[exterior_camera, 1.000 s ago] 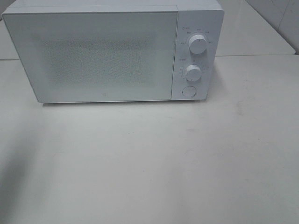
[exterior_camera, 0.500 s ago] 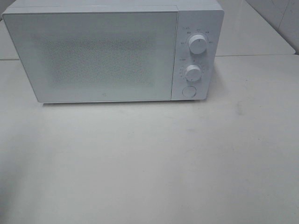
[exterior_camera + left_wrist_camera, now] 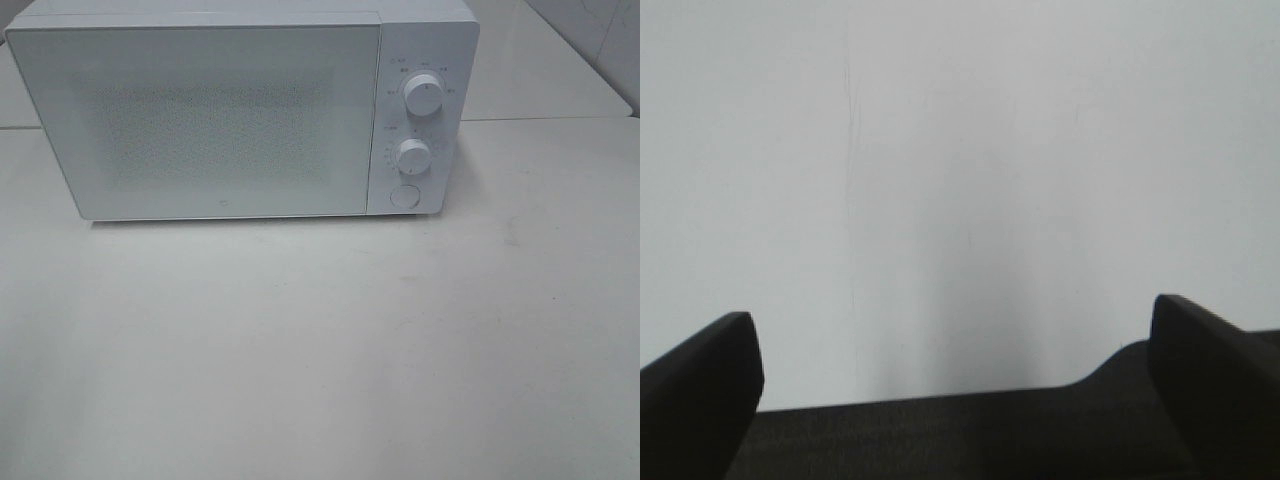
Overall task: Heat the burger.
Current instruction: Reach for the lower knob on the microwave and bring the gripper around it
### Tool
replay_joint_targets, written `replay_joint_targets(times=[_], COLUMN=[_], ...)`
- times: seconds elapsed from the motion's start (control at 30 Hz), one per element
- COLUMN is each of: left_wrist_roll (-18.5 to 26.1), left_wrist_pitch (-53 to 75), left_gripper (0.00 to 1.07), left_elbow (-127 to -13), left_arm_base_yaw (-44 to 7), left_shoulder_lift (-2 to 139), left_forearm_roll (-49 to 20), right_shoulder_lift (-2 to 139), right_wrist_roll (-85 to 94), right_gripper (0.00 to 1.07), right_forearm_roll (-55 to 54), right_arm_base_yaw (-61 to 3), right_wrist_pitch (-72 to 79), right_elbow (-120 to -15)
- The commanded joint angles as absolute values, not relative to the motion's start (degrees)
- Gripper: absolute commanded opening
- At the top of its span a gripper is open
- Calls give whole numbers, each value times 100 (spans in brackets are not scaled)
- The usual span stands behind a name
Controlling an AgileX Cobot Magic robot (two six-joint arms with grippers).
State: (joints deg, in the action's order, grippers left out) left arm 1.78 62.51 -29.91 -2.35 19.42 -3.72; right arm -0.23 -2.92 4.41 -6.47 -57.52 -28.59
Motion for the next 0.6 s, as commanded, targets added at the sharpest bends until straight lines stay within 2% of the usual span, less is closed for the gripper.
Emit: replay_joint_targets(times=[0.03, 0.3, 0.6], left_wrist_roll=[115, 115, 120], left_wrist_pitch=[6136, 6136, 6136], left_gripper=[101, 101, 101], left_elbow=[-2962, -2962, -2962], left_arm_base_yaw=[-235, -235, -235], left_shoulder_lift=[1541, 413, -143], left_forearm_roll=[-355, -430, -573], right_shoulder_lift=[-178, -178, -178], right_wrist_roll=[-264, -264, -264], right_gripper=[76, 76, 76], right_forearm_roll=[435, 435, 435], right_arm_base_yaw=[-607, -607, -607], right_wrist_pitch=[-5712, -5712, -5712], right_elbow=[-2848, -2848, -2848])
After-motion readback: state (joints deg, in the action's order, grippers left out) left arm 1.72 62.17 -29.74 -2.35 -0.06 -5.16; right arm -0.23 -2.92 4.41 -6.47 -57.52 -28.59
